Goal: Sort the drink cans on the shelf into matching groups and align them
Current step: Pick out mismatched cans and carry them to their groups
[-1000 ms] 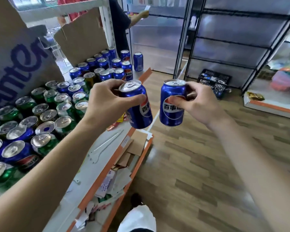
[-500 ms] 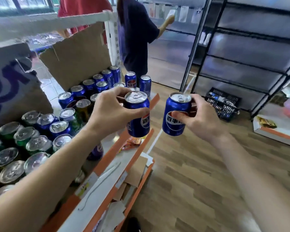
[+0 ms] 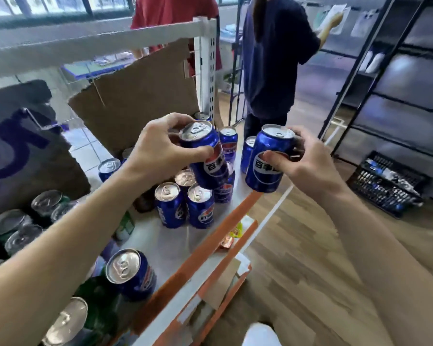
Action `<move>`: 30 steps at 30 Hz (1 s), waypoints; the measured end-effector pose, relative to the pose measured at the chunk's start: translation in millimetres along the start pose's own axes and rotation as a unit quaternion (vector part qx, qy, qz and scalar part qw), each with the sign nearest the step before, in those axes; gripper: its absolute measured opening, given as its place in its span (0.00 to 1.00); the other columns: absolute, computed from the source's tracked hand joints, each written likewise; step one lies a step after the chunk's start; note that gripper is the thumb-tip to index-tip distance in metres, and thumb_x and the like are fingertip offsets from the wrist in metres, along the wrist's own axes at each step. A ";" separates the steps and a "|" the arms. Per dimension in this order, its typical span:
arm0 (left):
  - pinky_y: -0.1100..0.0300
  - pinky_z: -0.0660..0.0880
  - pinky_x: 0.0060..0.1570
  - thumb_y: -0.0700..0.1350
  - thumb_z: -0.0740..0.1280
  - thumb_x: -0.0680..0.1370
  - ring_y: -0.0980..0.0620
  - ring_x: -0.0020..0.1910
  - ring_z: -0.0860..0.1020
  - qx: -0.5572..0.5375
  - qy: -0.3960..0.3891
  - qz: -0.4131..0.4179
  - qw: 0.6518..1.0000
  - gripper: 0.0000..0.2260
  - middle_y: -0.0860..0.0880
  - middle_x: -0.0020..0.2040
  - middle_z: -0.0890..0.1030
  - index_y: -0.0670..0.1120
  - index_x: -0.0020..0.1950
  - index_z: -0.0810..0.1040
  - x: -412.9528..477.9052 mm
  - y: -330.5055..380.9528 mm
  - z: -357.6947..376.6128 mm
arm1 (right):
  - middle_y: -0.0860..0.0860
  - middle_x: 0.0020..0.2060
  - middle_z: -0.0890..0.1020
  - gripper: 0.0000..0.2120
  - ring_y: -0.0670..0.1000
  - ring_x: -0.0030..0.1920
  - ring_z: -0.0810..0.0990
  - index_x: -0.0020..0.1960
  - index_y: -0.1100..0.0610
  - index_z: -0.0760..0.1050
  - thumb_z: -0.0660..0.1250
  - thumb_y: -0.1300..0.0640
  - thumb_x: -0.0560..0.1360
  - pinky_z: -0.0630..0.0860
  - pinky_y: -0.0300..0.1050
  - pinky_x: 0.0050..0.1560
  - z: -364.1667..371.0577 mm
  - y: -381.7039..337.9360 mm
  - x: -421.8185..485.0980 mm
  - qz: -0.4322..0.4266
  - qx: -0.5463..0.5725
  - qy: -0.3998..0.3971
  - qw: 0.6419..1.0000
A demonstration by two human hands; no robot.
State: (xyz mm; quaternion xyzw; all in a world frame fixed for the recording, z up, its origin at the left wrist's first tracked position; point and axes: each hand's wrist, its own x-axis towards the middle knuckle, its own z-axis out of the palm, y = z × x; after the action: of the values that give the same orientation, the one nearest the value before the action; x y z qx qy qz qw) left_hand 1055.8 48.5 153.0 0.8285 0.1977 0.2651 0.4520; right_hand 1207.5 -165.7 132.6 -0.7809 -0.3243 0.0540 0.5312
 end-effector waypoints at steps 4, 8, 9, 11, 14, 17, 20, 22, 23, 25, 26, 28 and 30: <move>0.55 0.81 0.53 0.58 0.78 0.59 0.58 0.48 0.83 0.022 0.059 -0.012 0.998 0.28 0.55 0.52 0.83 0.54 0.57 0.79 40.7 -8.5 3.3 | 0.50 0.55 0.81 0.28 0.46 0.53 0.81 0.67 0.55 0.68 0.77 0.55 0.71 0.78 0.35 0.50 7.9 13.5 66.0 -0.032 0.035 -0.034 0.998; 0.46 0.81 0.52 0.58 0.79 0.61 0.52 0.51 0.83 0.033 0.110 -0.045 0.992 0.26 0.51 0.52 0.83 0.56 0.57 0.79 80.1 -14.4 9.2 | 0.49 0.54 0.81 0.32 0.44 0.52 0.82 0.70 0.55 0.67 0.77 0.55 0.71 0.78 0.37 0.53 21.2 24.5 140.3 -0.072 0.056 -0.100 0.991; 0.45 0.81 0.51 0.58 0.79 0.61 0.51 0.50 0.84 0.035 0.122 -0.054 0.990 0.26 0.51 0.52 0.83 0.55 0.57 0.79 88.4 -15.0 11.3 | 0.48 0.53 0.81 0.33 0.41 0.51 0.82 0.71 0.56 0.67 0.77 0.55 0.71 0.78 0.35 0.52 24.4 25.6 158.3 -0.081 0.058 -0.120 0.988; 0.47 0.82 0.50 0.56 0.79 0.63 0.52 0.49 0.84 0.053 0.134 -0.067 0.987 0.25 0.50 0.51 0.83 0.54 0.57 0.78 103.7 -12.8 16.3 | 0.44 0.52 0.80 0.33 0.34 0.48 0.80 0.71 0.58 0.67 0.77 0.56 0.71 0.75 0.29 0.49 30.4 25.4 191.9 -0.101 0.061 -0.155 0.981; 0.50 0.81 0.52 0.54 0.79 0.64 0.53 0.49 0.83 0.093 0.148 -0.088 0.981 0.25 0.50 0.52 0.82 0.53 0.58 0.77 125.4 -14.5 22.3 | 0.44 0.52 0.81 0.32 0.36 0.50 0.80 0.69 0.58 0.70 0.79 0.55 0.69 0.76 0.31 0.50 38.8 28.2 235.5 -0.127 0.064 -0.191 0.971; 0.54 0.80 0.53 0.54 0.79 0.63 0.55 0.51 0.81 0.129 0.165 -0.115 0.971 0.27 0.52 0.53 0.81 0.53 0.59 0.77 139.9 -23.4 29.2 | 0.48 0.53 0.81 0.32 0.47 0.54 0.81 0.65 0.54 0.71 0.80 0.52 0.65 0.79 0.44 0.56 50.6 35.8 267.8 -0.146 0.069 -0.226 0.961; 0.60 0.78 0.53 0.51 0.81 0.65 0.57 0.51 0.80 0.154 0.171 -0.130 0.964 0.26 0.53 0.52 0.81 0.51 0.60 0.77 148.5 -34.1 40.2 | 0.49 0.53 0.82 0.35 0.48 0.52 0.82 0.64 0.54 0.72 0.80 0.49 0.61 0.81 0.49 0.56 67.8 44.0 287.5 -0.152 0.075 -0.268 0.948; 0.68 0.76 0.50 0.50 0.81 0.65 0.61 0.49 0.80 0.177 0.165 -0.135 0.961 0.26 0.55 0.51 0.81 0.51 0.59 0.77 152.1 -41.7 46.9 | 0.50 0.53 0.82 0.36 0.48 0.51 0.83 0.64 0.53 0.72 0.80 0.47 0.59 0.81 0.51 0.55 80.2 52.5 295.5 -0.154 0.066 -0.292 0.942; 0.71 0.74 0.48 0.49 0.81 0.65 0.62 0.48 0.79 0.188 0.160 -0.139 0.959 0.25 0.55 0.50 0.81 0.50 0.59 0.77 153.5 -45.8 49.6 | 0.50 0.54 0.82 0.37 0.48 0.52 0.83 0.64 0.53 0.72 0.80 0.45 0.58 0.81 0.51 0.56 86.2 57.2 298.2 -0.158 0.059 -0.302 0.938; 0.73 0.72 0.45 0.49 0.81 0.64 0.64 0.47 0.79 0.205 0.151 -0.148 0.956 0.25 0.56 0.49 0.81 0.50 0.58 0.77 155.2 -53.9 54.1 | 0.50 0.54 0.82 0.38 0.49 0.53 0.82 0.63 0.52 0.72 0.80 0.44 0.58 0.81 0.51 0.56 97.0 68.4 303.1 -0.164 0.053 -0.318 0.932; 0.73 0.72 0.45 0.49 0.81 0.64 0.64 0.47 0.79 0.210 0.148 -0.154 0.954 0.24 0.56 0.49 0.81 0.51 0.57 0.77 155.4 -57.6 56.0 | 0.51 0.54 0.82 0.36 0.49 0.53 0.82 0.62 0.52 0.72 0.81 0.45 0.59 0.80 0.51 0.57 101.2 72.6 303.9 -0.165 0.050 -0.326 0.930; 0.70 0.73 0.47 0.49 0.81 0.64 0.63 0.47 0.79 0.210 0.145 -0.167 0.952 0.24 0.56 0.48 0.82 0.51 0.57 0.78 155.6 -64.3 59.8 | 0.50 0.54 0.81 0.33 0.47 0.53 0.81 0.63 0.53 0.71 0.82 0.51 0.62 0.80 0.47 0.57 107.8 79.4 305.5 -0.166 0.043 -0.338 0.926; 0.69 0.74 0.47 0.48 0.81 0.63 0.62 0.48 0.80 0.209 0.141 -0.179 0.951 0.25 0.56 0.49 0.82 0.51 0.58 0.78 156.9 -69.8 64.2 | 0.50 0.52 0.81 0.32 0.47 0.52 0.81 0.62 0.54 0.71 0.82 0.53 0.64 0.79 0.43 0.55 112.8 83.5 307.8 -0.175 0.032 -0.346 0.921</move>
State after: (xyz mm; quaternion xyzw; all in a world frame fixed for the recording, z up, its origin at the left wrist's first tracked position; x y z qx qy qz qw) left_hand 1211.9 131.9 105.4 0.8099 0.4549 0.2466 0.2763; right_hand 1437.8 78.7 92.0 -0.6270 -0.6174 0.2377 0.4112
